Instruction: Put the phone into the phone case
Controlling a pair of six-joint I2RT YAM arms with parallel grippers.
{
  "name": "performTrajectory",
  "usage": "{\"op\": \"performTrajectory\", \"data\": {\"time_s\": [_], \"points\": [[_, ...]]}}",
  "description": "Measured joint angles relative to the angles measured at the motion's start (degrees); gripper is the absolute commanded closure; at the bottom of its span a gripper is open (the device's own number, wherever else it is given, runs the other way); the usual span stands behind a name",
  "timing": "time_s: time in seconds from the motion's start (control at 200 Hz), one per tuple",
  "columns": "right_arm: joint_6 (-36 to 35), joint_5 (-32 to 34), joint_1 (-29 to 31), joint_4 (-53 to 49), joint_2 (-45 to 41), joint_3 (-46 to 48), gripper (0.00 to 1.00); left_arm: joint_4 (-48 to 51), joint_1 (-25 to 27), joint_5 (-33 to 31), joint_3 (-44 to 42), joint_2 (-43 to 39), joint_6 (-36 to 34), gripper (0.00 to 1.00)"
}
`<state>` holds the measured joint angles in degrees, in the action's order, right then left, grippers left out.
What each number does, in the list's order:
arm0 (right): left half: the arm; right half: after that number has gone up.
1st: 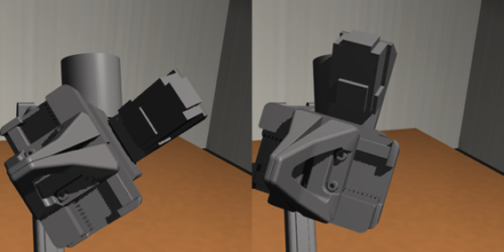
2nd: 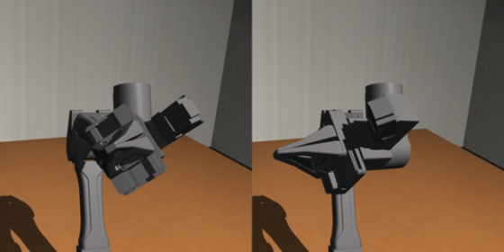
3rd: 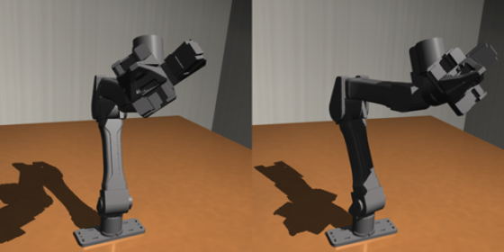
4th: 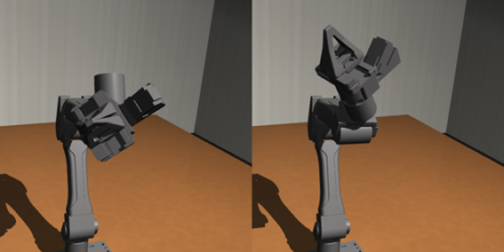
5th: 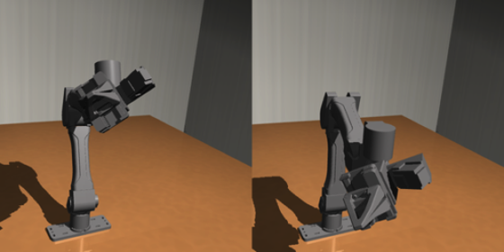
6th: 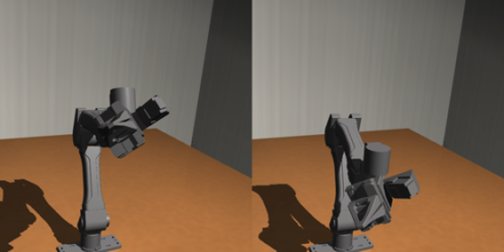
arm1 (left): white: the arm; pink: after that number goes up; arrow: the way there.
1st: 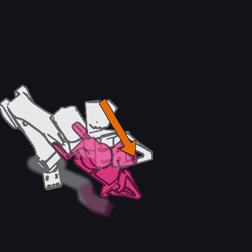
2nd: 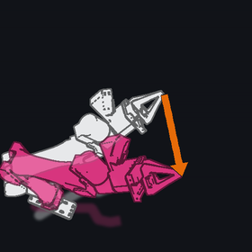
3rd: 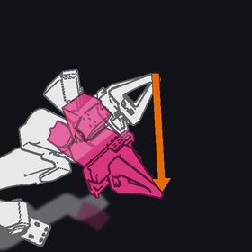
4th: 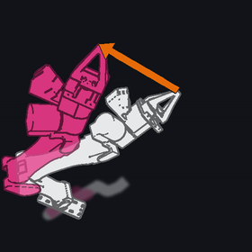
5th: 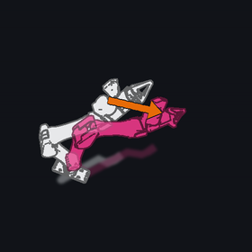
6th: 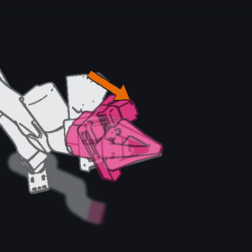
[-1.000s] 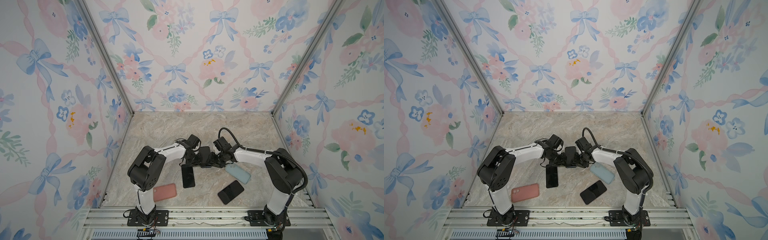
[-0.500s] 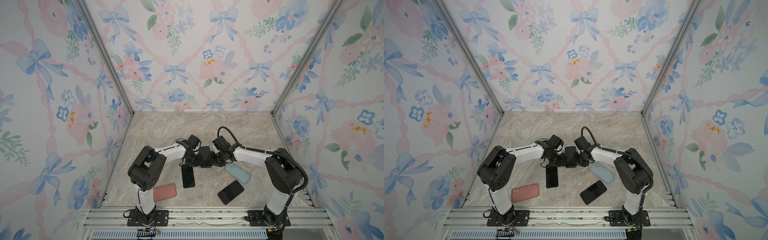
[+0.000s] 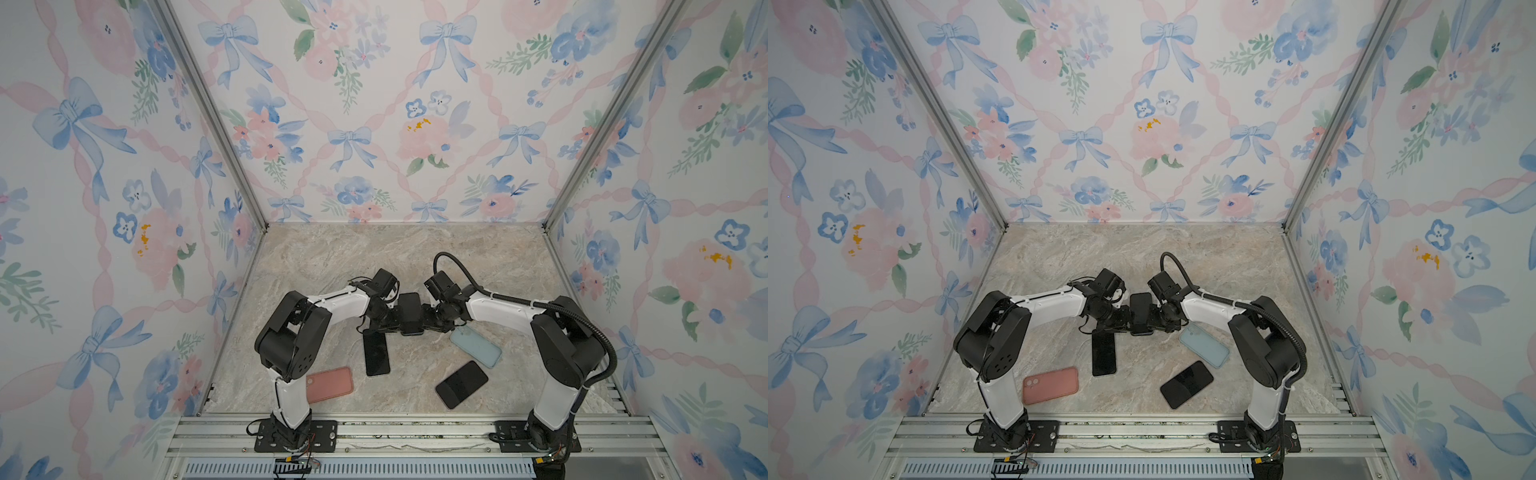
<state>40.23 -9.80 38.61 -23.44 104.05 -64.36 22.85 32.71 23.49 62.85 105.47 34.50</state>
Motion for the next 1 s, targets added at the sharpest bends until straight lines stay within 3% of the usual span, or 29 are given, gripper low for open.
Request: {"op": "performTrajectory", "data": {"time_s": [0.485, 1.0], "points": [[-0.3, 0.0, 0.6, 0.0, 0.0, 0.0, 0.78, -7.3, -2.5, 7.2, -5.1, -2.7, 2.8, 0.62], [0.3, 0.0, 0.9, 0.1, 0.0, -0.2, 0.85, -8.8, -2.3, 8.8, -5.5, -1.2, 3.2, 0.62]]}}
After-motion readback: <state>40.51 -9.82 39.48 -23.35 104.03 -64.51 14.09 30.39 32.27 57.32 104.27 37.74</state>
